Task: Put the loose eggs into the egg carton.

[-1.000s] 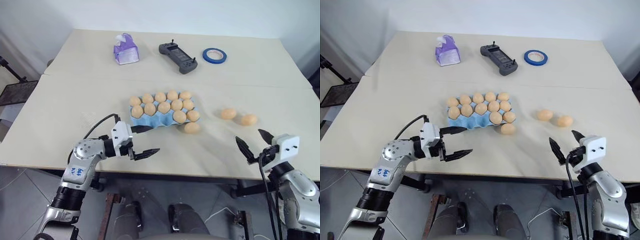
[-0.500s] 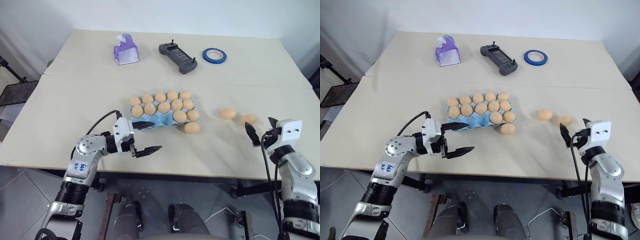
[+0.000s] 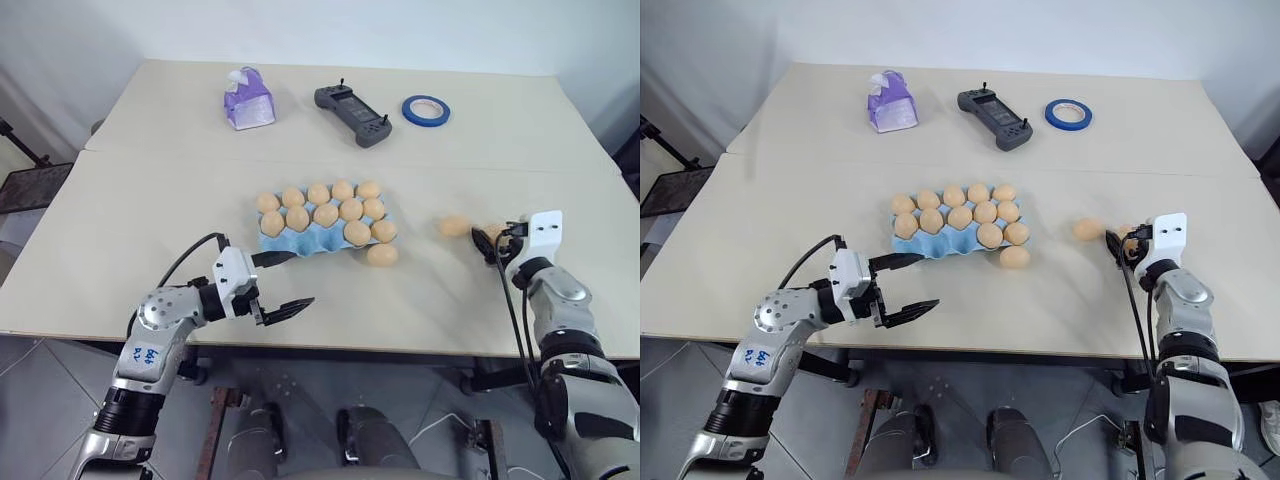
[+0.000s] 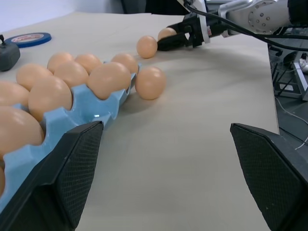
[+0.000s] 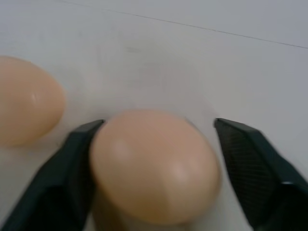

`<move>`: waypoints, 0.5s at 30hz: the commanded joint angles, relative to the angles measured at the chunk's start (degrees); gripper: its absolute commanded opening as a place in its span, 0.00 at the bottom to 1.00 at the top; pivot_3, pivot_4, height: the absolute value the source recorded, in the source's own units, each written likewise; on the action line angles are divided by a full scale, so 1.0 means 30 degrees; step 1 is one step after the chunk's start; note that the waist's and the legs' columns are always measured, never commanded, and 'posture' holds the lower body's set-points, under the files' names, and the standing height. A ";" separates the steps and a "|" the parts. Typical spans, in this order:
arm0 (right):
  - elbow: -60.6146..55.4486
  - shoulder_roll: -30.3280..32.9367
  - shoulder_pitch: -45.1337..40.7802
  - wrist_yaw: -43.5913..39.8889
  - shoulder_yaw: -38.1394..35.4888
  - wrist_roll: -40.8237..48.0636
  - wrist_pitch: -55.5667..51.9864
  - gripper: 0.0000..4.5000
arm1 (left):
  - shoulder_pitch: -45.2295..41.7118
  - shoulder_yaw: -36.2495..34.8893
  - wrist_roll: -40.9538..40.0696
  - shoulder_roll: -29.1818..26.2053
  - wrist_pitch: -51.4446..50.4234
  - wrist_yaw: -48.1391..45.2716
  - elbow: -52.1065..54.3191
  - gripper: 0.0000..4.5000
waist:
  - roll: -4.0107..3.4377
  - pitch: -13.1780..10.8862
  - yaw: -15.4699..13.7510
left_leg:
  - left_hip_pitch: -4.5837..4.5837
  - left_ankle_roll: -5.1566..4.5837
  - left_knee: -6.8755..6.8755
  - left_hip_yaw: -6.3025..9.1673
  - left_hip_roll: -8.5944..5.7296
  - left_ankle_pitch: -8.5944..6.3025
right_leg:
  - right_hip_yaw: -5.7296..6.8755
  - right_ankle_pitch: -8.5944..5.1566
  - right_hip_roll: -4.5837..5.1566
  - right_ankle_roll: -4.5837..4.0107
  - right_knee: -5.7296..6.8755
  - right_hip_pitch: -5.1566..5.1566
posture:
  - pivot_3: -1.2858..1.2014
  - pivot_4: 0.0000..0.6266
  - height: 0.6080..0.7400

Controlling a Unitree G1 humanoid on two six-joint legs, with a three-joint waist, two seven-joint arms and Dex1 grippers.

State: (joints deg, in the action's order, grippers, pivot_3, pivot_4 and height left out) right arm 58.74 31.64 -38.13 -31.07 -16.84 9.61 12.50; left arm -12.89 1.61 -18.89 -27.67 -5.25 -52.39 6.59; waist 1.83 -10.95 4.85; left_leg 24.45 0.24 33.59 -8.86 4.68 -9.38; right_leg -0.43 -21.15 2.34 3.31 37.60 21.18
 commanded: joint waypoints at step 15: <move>-1.6832 -0.2486 0.2391 -0.3455 0.3863 0.3597 -0.5458 0.50 | 0.2555 -0.4129 -0.0652 -0.1101 -0.0025 0.1706 0.0410 1.00 | -0.0023 -0.0013 0.0019 | -0.0001 0.0013 -0.0062 0.0006 0.0047 0.0005 | 0.0003 -0.0008 -0.0025 -0.0015 0.0078 0.0067 | 0.52 0.24 1.00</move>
State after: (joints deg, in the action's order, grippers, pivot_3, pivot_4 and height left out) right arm 13.23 25.41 -31.39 -41.24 -7.56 19.06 -0.61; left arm -5.44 -9.21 -19.86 -30.34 -6.19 -47.60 7.15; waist 1.76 -10.99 4.91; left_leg 24.45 0.28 33.39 -8.84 4.82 -9.36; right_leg -0.40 -21.17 2.29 3.25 37.84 21.38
